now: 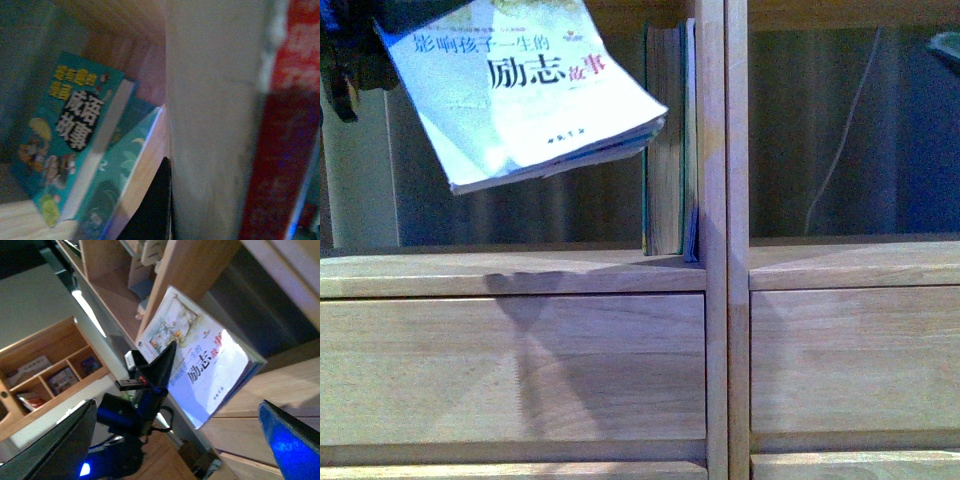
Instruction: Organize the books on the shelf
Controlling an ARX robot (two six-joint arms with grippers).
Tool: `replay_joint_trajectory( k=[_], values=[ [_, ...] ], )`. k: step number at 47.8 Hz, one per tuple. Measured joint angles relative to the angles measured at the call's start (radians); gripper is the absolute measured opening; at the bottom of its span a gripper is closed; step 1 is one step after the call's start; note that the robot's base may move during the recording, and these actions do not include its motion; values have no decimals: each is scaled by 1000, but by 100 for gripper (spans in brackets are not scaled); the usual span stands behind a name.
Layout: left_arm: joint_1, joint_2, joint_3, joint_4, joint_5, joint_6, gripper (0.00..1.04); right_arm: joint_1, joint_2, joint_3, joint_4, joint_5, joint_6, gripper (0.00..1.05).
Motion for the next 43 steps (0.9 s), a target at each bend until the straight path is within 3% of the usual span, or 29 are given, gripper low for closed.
replay_joint_trajectory(
  k=[8,17,21,32,43],
  values=[
    [7,42,69,-183,-161,306,7,-193,-129,-42,-140,-122,-81,98],
    [-26,123,181,-282,-301,564,7,-296,-248,-74,-264,-188,-212,98],
    [-69,187,260,-329,-351,757,7,-351,-340,-102,-343,-211,-307,98],
    [-143,323,445,-397,-455,945,7,-371,-390,-115,-362,-219,-369,98],
    [-198,481,655,-431,-684,1051,7,-372,-386,-116,-362,-218,-379,98]
  ],
)
